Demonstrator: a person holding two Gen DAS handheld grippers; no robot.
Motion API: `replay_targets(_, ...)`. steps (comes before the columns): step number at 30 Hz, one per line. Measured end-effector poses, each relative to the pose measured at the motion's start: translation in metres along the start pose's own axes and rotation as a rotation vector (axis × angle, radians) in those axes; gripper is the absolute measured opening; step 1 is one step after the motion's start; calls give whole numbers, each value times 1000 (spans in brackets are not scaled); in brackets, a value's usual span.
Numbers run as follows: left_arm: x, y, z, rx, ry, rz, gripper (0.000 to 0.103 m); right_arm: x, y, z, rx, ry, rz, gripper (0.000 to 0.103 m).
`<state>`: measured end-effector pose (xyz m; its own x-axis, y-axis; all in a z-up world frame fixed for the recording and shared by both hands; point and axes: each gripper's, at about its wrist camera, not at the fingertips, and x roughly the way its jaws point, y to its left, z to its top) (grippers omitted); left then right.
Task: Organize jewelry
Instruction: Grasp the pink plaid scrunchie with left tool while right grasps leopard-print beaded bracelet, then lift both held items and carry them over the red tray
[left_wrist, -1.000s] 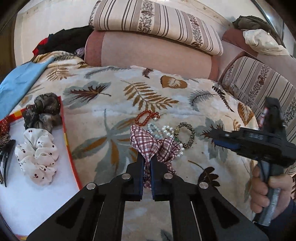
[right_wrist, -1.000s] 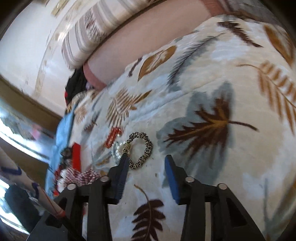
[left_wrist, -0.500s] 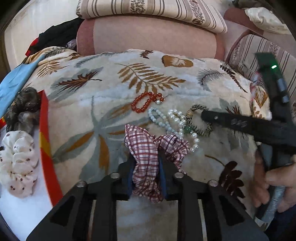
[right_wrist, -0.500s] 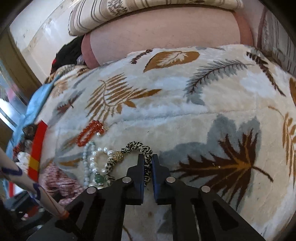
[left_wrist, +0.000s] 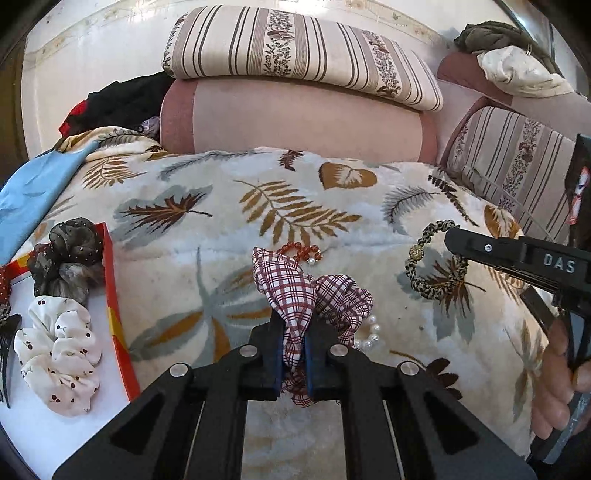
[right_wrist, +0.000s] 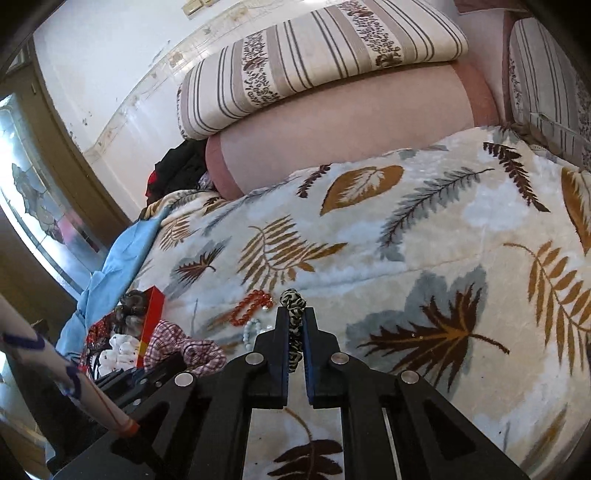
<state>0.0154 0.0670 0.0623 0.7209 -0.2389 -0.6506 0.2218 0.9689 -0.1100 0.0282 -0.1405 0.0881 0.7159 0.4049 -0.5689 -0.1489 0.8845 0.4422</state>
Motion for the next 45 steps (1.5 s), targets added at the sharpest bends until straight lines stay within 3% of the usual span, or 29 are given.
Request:
replay_targets(14, -1, -3, -2, 52, -4, 60, 8, 3, 13, -11, -41, 17, 22, 7)
replay_targets(45, -10, -4, 0, 65, -36, 72, 8, 3, 22, -17, -47, 18, 34, 7)
